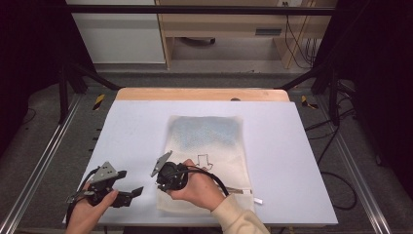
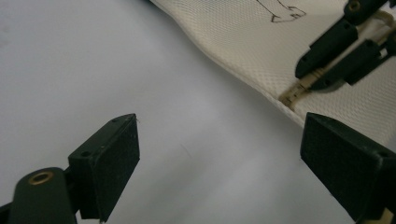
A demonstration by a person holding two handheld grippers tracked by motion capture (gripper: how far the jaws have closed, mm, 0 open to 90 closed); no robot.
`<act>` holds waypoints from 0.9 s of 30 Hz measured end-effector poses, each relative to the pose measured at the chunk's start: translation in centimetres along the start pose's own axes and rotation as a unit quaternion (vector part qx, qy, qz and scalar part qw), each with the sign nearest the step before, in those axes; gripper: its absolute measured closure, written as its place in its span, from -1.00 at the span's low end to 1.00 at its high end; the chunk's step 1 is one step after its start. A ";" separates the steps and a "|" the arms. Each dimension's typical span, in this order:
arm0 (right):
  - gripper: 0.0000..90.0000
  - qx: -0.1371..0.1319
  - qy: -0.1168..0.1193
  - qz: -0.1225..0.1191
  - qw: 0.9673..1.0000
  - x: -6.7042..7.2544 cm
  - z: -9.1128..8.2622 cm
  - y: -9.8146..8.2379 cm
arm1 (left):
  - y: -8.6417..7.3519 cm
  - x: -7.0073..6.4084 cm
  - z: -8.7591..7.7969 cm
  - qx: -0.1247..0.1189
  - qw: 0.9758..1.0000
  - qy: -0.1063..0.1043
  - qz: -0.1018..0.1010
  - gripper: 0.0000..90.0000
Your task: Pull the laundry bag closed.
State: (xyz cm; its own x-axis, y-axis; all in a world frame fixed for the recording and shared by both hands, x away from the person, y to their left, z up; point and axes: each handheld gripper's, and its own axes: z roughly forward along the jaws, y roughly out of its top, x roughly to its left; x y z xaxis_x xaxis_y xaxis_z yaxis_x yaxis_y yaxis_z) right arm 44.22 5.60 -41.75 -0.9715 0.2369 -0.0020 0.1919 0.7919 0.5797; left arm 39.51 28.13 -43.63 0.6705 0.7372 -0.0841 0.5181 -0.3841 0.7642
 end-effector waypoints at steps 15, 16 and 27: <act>0.82 -0.004 -0.006 -0.007 1.000 0.0 -0.3 0.1 | 0.3 -1.9 1.9 0.001 0.998 -0.060 -0.018 -0.70; 0.82 -0.004 -0.007 -0.008 1.000 0.0 -0.3 0.1 | 0.4 -2.3 2.3 0.004 0.998 -0.063 -0.019 -0.66; 0.82 -0.009 -0.008 -0.007 1.000 0.1 -0.5 0.2 | 0.4 -3.2 3.9 0.005 0.997 -0.072 -0.039 -0.33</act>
State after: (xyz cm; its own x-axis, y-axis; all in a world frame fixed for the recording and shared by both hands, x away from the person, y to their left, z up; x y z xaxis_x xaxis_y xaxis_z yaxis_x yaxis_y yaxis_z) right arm 44.13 5.45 -41.26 -0.9717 0.2351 -0.0221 0.1764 0.7851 0.5937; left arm 39.69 23.41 -45.55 0.6970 0.6778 -0.2340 0.5758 -0.3345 0.7460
